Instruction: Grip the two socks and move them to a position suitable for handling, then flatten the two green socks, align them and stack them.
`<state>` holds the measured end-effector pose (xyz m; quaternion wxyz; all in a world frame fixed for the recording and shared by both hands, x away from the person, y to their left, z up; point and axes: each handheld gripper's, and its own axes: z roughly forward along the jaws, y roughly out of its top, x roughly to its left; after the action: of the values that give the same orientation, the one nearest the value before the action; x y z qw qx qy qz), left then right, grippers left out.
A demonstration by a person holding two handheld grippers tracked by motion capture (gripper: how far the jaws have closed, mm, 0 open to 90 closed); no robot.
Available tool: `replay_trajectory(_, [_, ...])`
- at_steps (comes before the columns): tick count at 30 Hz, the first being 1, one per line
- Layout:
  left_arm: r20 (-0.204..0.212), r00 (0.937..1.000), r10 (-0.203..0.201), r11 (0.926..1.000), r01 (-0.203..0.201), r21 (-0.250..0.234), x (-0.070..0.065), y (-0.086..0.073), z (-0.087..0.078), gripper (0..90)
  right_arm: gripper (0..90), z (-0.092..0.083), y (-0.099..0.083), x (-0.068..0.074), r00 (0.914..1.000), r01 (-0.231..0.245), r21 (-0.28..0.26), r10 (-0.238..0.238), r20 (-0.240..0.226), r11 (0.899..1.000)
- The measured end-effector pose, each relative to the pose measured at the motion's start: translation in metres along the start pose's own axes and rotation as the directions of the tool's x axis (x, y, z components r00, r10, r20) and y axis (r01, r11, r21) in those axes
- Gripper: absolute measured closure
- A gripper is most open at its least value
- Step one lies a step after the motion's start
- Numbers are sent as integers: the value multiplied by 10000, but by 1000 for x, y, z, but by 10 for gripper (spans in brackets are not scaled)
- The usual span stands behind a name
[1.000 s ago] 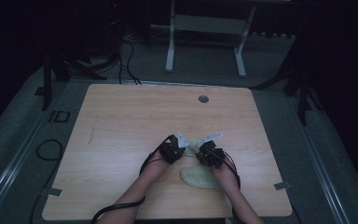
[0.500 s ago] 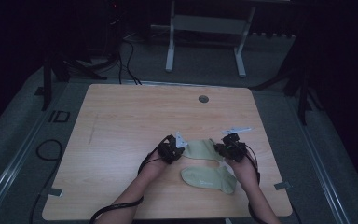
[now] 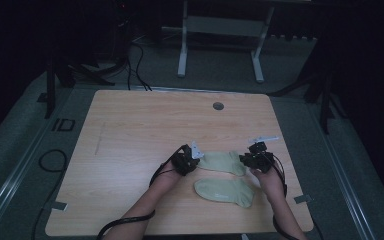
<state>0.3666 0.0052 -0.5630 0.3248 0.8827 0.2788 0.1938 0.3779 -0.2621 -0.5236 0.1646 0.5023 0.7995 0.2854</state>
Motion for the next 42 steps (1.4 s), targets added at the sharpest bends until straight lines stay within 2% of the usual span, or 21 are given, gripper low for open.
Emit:
replay_trajectory(2, [33, 9999, -106, 9999, 106, -41, 1, 0, 0, 891, 805, 3, 1, 1, 9998, 206, 30, -206, 48, 9998])
replay_trajectory(5, [28, 9999, -161, 9999, 161, -50, 1, 0, 1, 890, 863, 9, 4, 3, 9994, 349, 18, -349, -66, 9994])
replay_trajectory(9, [29, 9999, -151, 9999, 151, 25, 0, 2, 2, 891, 865, 17, 6, 5, 9987, 493, 171, -490, -152, 9986])
replay_trajectory(12, [54, 9995, -323, 9995, 323, 1, -1, 3, 2, 890, 872, 29, 4, 2, 9983, 553, 566, -562, 158, 9969])
replay_trajectory(18, [191, 9992, -343, 9994, 343, 3, -4, 5, 3, 890, 874, 27, 2, -10, 9993, 249, 522, -263, 264, 9983])
replay_trajectory(20, [326, 9983, -480, 9988, 481, -39, -4, 6, 4, 886, 862, 26, 2, -12, 9995, 189, 535, -203, 258, 9984])
replay_trajectory(21, [499, 9974, -528, 9985, 535, -128, -4, 6, 3, 846, 830, 26, 2, -12, 9996, 194, 543, -206, 218, 9983])
replay_trajectory(22, [533, 9968, -603, 9981, 609, -110, -5, 6, 2, 759, 762, 26, 2, -12, 9995, 264, 545, -273, 156, 9982])
replay_trajectory(23, [544, 9966, -625, 9980, 632, -102, -5, 7, 1, 683, 714, 24, 3, -11, 9991, 409, 550, -415, 101, 9976])
replay_trajectory(24, [735, 9947, -713, 9973, 724, -127, -5, 7, -2, 642, 701, 23, 3, -10, 9986, 517, 560, -523, 88, 9971])
replay_trajectory(26, [655, 9956, -668, 9977, 671, -25, -6, 6, -8, 538, 631, 19, 2, -9, 9978, 660, 488, -661, -1, 9966])
replay_trajectory(27, [750, 9943, -758, 9970, 766, -76, -6, 5, -17, 508, 600, 17, 2, -9, 9979, 649, 475, -645, -112, 9968])
replay_trajectory(28, [727, 9938, -837, 9963, 847, -116, -6, 4, -20, 434, 554, 11, 1, -9, 9966, 800, 342, -792, -248, 9962])
replay_trajectory(30, [1089, 9876, -1135, 9929, 1167, -239, -6, 2, -30, 428, 528, 4, -1, -8, 9957, 876, 220, -869, -306, 9959])
replay_trajectory(31, [1208, 9864, -1117, 9929, 1158, -275, -8, 1, -35, 428, 505, -1, -3, -7, 9953, 900, 91, -897, -359, 9959])
replay_trajectory(34, [1456, 9856, -858, 9961, 879, -80, -18, -2, -42, 429, 510, -16, -9, -4, 9942, 923, -11, -922, -556, 9957])
replay_trajectory(36, [1456, 9861, -806, 9967, 795, 135, -25, -4, -43, 431, 509, -26, -17, -4, 9933, 778, -247, -796, -835, 9967])
replay_trajectory(38, [1415, 9865, -821, 9966, 800, 204, -28, -5, -42, 437, 523, -31, -22, -2, 9926, 851, -283, -872, -839, 9960])
replay_trajectory(40, [1420, 9851, -972, 9951, 939, 298, -34, -9, -39, 437, 536, -41, -39, 3, 9884, 1107, -268, -1129, -1016, 9935])
replay_trajectory(42, [1585, 9818, -1048, 9942, 997, 394, -37, -10, -37, 437, 540, -43, -50, 8, 9856, 1256, -144, -1264, -1120, 9920])
